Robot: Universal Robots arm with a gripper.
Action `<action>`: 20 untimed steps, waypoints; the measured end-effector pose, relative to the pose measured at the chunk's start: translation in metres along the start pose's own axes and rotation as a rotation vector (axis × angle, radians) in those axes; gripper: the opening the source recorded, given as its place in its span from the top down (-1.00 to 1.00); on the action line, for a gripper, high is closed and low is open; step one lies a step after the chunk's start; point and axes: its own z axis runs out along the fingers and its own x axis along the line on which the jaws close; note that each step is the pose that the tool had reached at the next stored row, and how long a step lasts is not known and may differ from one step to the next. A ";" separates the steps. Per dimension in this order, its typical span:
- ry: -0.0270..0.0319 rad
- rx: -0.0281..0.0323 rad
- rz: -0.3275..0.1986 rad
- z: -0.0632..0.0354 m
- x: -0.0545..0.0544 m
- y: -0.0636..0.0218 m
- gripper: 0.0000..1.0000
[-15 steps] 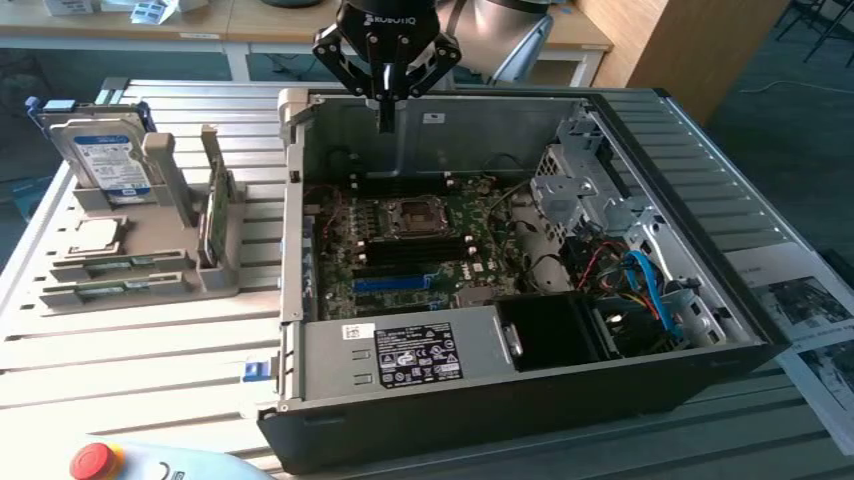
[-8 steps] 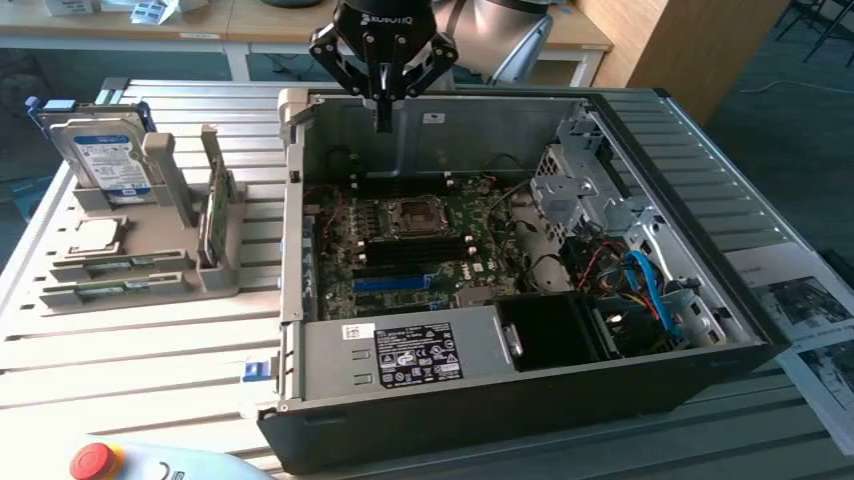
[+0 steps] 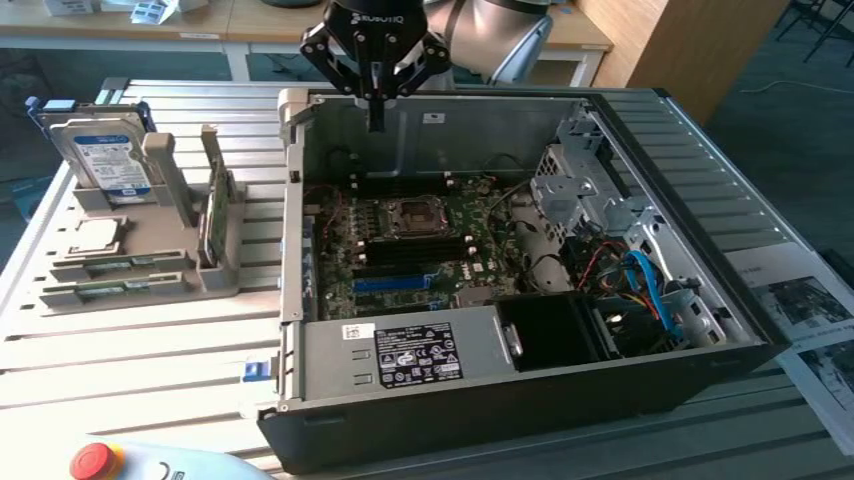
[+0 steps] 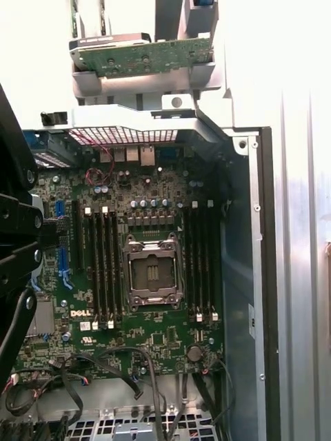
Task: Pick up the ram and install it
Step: 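Reach for the ram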
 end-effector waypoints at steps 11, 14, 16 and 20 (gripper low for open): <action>0.0000 0.0000 0.000 -0.0002 0.009 0.0006 0.80; 0.0000 0.0000 0.000 -0.0002 0.011 0.0007 0.80; 0.0000 0.0001 0.000 -0.0003 0.013 0.0008 0.80; 0.0000 0.0000 0.000 -0.0003 0.016 0.0011 0.80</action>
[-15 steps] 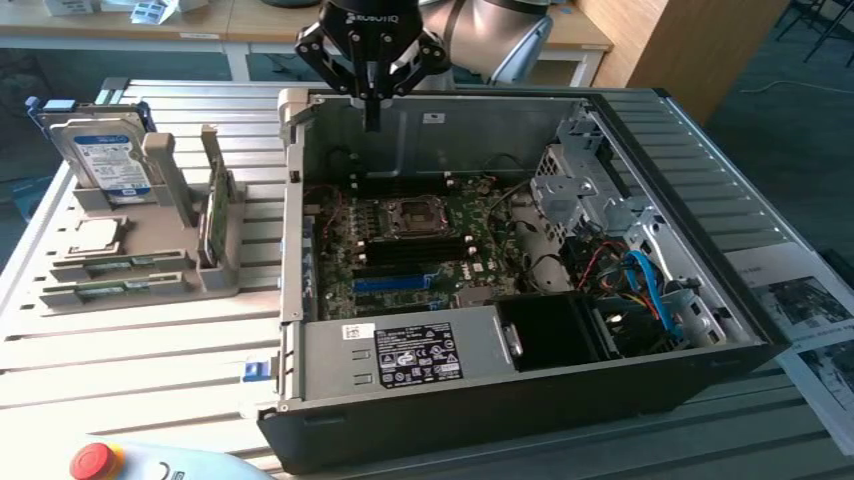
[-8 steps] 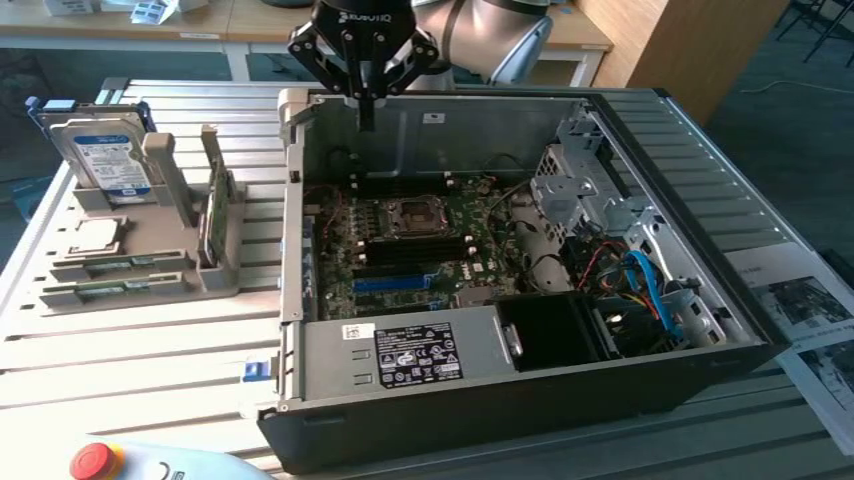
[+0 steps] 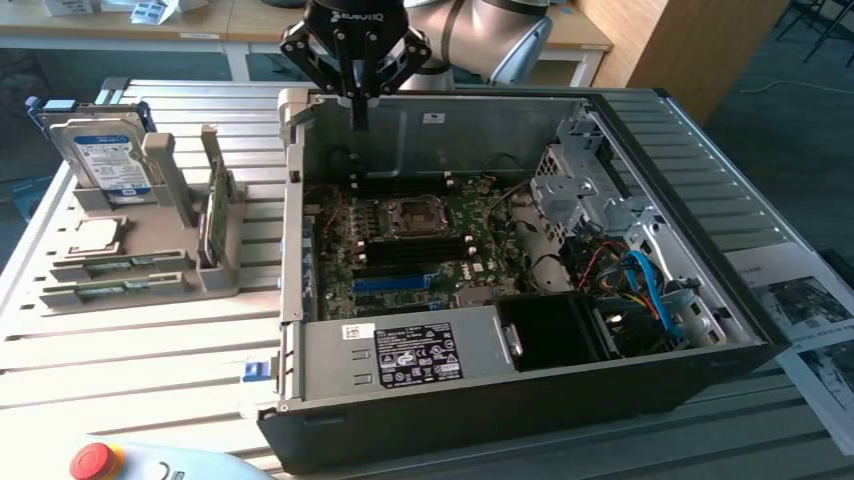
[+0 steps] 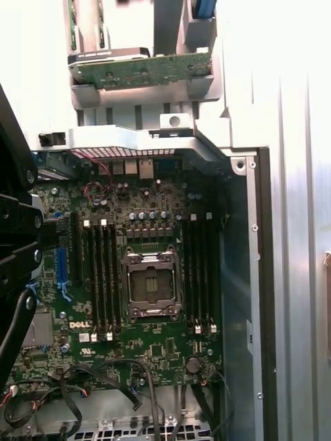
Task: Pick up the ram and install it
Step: 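Reach for the ram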
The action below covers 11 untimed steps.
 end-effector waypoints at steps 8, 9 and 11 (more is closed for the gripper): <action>0.0000 0.0000 0.000 -0.0001 0.006 0.0005 0.80; 0.0000 0.0000 0.000 -0.0002 0.007 0.0006 0.80; 0.0000 0.0001 0.000 -0.0002 0.008 0.0008 0.80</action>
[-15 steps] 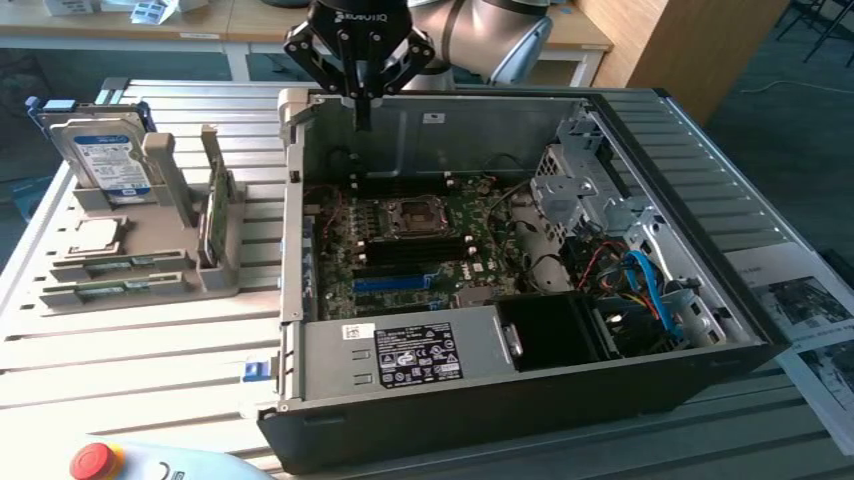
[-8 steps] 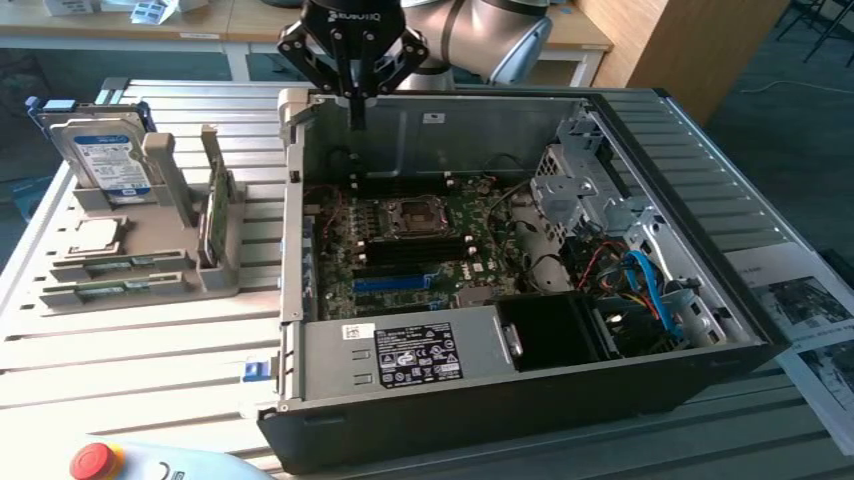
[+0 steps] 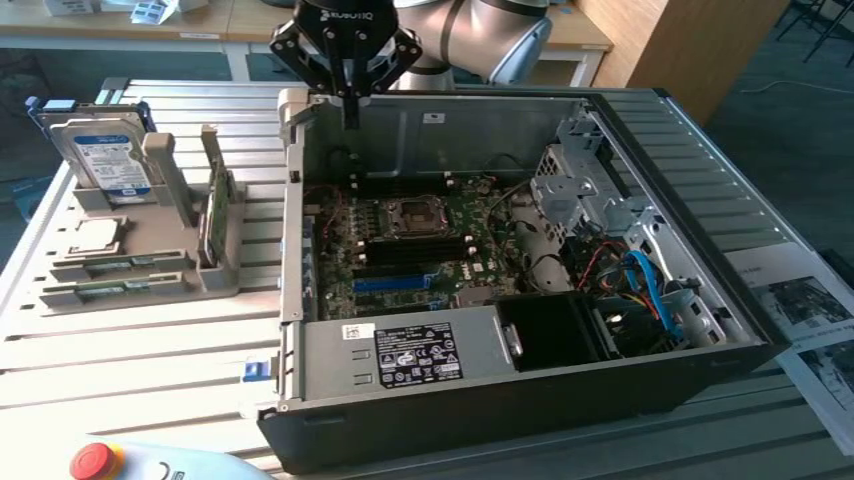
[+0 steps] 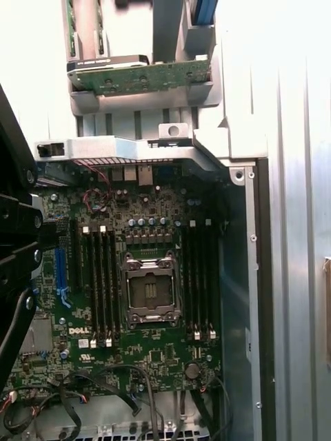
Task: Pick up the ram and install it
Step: 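Reach for the ram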
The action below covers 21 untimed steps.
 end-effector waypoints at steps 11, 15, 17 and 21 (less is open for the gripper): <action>0.0000 0.0000 0.000 -0.0001 0.007 0.0007 0.80; 0.0000 0.0000 0.000 -0.0002 0.010 0.0009 0.80; 0.0000 -0.0001 0.000 -0.0002 0.011 0.0011 0.80; 0.0000 0.0000 0.000 -0.0002 0.013 0.0011 0.80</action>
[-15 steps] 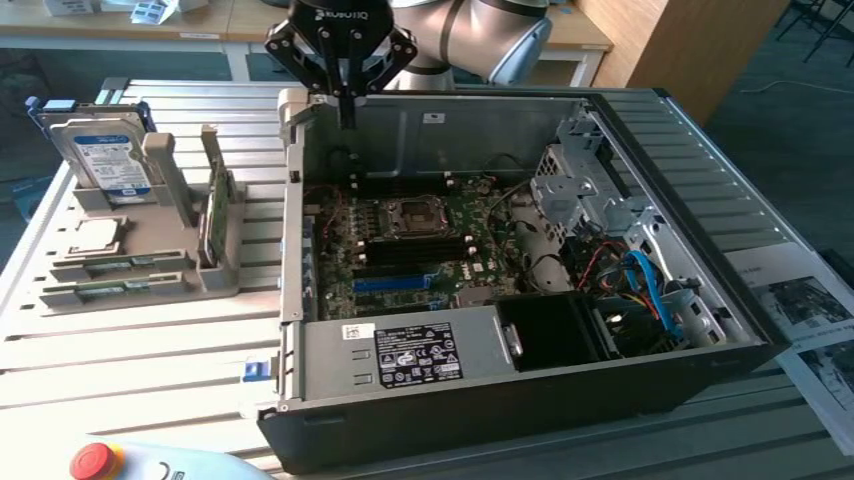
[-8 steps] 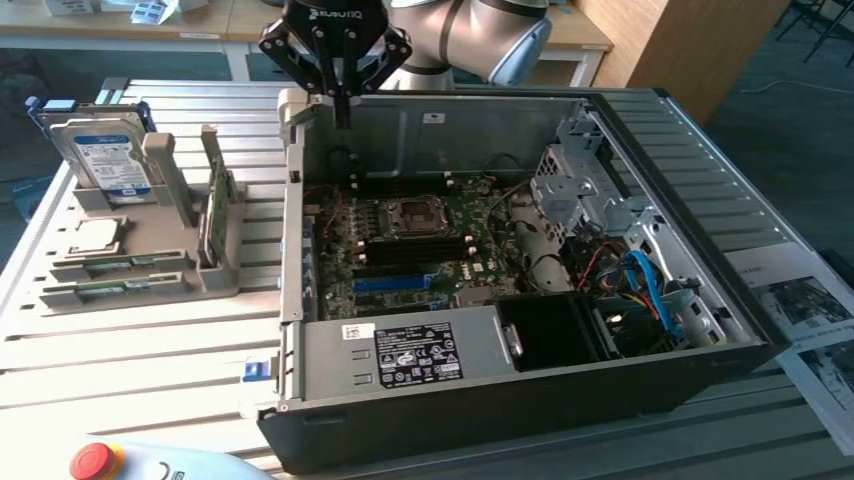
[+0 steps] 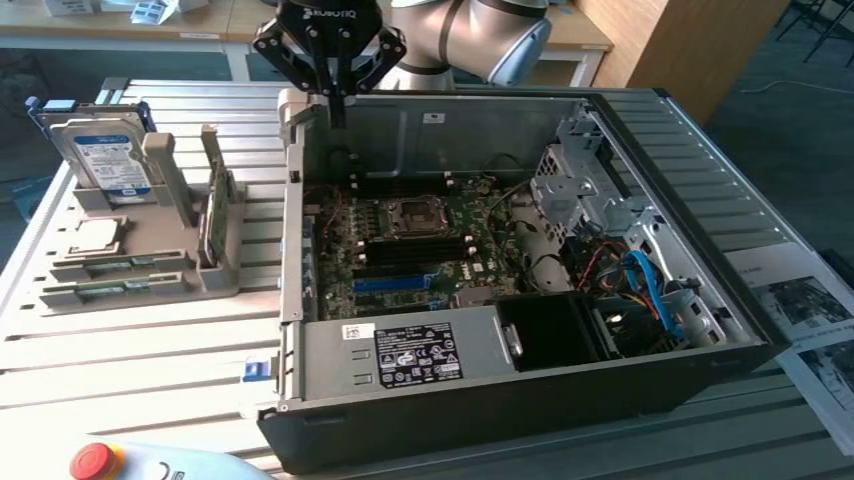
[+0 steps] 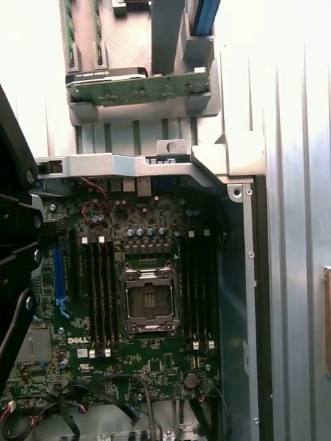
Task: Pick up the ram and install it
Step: 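Reach for the ram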
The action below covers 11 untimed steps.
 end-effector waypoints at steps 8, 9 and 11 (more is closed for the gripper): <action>0.0001 0.0000 0.000 -0.0002 0.006 0.0001 0.80; 0.0000 0.0000 0.000 -0.0002 0.007 0.0001 0.80; 0.0000 0.0000 0.000 -0.0002 0.009 0.0003 0.80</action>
